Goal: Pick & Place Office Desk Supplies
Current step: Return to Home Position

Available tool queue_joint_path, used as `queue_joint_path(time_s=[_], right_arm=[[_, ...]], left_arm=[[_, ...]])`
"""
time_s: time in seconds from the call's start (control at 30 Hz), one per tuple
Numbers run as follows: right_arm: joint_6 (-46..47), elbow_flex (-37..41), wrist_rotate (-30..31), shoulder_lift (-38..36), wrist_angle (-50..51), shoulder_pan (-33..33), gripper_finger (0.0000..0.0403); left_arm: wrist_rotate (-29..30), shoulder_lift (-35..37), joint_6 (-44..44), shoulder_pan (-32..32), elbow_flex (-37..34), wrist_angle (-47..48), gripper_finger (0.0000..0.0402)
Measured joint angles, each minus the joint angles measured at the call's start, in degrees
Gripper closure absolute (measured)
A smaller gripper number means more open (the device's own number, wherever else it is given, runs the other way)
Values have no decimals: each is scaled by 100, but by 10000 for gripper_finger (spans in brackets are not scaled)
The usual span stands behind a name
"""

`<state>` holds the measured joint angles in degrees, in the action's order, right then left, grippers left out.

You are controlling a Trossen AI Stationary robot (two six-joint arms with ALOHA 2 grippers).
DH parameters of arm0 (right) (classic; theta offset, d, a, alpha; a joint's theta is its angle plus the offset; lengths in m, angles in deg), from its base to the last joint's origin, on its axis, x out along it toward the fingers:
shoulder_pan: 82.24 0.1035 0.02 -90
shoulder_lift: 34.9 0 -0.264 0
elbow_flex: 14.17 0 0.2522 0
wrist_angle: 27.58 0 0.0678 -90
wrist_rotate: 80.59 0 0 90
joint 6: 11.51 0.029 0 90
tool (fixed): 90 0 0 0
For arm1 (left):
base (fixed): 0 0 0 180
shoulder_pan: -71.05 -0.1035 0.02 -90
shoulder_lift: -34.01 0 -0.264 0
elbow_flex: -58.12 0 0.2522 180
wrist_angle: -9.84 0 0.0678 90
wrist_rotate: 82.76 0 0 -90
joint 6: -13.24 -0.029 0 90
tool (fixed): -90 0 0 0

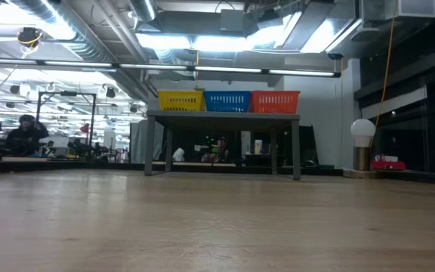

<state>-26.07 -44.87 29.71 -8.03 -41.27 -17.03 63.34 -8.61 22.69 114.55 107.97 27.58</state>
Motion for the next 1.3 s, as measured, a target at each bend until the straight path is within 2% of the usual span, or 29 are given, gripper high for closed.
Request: queue_joint_path(time_s=[0.07, 0.37, 0.47, 0.6, 0.67, 0.73, 0.97, 1.17, 1.3], right_arm=[[40, 283, 250, -331, 11, 10, 206], [337, 1227, 135, -1390, 100, 14, 206], [364, 1320, -203, -1738, 529, 15, 206], [337, 1228, -992, -2421, 1351, 15, 206], [336, 1156, -1105, -2693, 1849, 17, 206], [398, 1065, -842, -2692, 2225, 13, 206], [440, 1038, -790, -2692, 2471, 15, 206], [933, 1421, -807, -2691, 2416, 14, 206], [1283, 1617, -1130, -2687, 2548, 15, 206]], left_arm=[[-36, 274, 64, 3, -197, 20, 197], [-284, 2066, 94, 9, -1403, 195, 196], [-189, 2485, 147, 7, -1914, 74, 196], [-163, 2840, 171, 7, -2521, -72, 196], [-176, 2950, 172, 7, -2700, -119, 196], [-164, 3007, 206, 7, -2855, -120, 196], [-81, 3122, 427, 7, -3482, -651, 196], [90, 2908, 526, 40, -3523, -656, 196], [-18, 2789, 575, 42, -3529, -668, 196]])
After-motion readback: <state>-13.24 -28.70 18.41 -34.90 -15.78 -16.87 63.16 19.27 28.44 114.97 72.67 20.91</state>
